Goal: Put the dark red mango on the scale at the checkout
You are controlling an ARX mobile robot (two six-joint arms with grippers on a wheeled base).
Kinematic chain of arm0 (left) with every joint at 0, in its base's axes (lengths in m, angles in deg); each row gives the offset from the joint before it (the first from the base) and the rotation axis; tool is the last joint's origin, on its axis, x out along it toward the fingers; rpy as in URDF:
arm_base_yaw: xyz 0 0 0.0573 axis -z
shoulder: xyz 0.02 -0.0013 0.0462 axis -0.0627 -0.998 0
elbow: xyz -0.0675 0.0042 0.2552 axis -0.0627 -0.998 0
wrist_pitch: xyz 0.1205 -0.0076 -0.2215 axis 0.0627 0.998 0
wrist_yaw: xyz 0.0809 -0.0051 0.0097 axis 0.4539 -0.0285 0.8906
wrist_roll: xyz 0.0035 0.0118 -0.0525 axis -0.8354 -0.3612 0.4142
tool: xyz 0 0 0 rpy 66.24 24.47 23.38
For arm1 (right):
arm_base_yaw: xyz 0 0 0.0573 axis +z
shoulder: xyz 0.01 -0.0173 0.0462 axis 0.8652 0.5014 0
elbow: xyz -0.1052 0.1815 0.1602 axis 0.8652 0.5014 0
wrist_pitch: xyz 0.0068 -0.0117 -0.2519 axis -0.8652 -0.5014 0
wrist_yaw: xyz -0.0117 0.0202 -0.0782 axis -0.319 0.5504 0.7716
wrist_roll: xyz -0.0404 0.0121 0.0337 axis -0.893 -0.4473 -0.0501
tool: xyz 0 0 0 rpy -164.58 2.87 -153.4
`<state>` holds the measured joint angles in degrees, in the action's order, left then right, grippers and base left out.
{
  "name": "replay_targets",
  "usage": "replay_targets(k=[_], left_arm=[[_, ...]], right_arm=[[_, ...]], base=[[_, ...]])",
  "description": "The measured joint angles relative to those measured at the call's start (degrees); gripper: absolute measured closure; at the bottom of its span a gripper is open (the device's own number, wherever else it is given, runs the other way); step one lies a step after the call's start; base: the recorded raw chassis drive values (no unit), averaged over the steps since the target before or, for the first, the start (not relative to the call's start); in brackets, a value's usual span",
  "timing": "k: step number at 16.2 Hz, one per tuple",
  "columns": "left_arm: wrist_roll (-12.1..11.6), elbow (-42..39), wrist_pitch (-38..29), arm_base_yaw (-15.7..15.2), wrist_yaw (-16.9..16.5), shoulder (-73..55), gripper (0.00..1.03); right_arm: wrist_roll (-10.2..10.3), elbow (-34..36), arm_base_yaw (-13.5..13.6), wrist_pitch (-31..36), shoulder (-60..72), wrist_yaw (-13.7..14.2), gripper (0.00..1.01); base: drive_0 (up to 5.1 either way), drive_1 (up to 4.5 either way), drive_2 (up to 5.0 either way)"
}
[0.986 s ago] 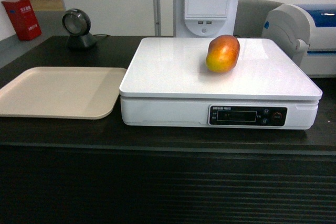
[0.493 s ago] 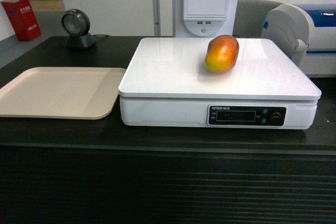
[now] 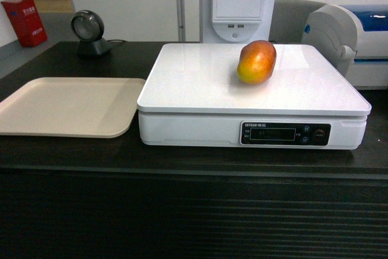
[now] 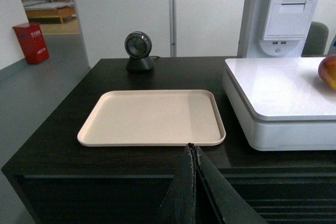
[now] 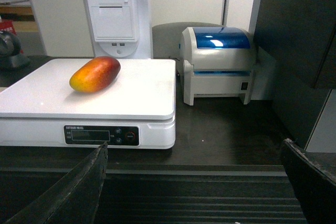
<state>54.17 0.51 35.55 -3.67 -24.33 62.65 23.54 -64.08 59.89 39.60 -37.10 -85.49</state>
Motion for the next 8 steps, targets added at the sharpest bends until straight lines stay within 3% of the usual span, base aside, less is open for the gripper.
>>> replay_targets(k=[7,8], left_arm=[[0.0,0.0,2.62,0.0,0.0,2.75,1.01],[0.02,0.13,5.62,0.0,0.02,4.59,1.01]], right_arm=[[0.0,0.0,0.0,-0.02,0.0,0.0,0.03],[0.0,0.0,0.0,0.0,0.0,0.0,0.03]], base=[[0.0,0.0,0.0],[0.0,0.0,0.0]])
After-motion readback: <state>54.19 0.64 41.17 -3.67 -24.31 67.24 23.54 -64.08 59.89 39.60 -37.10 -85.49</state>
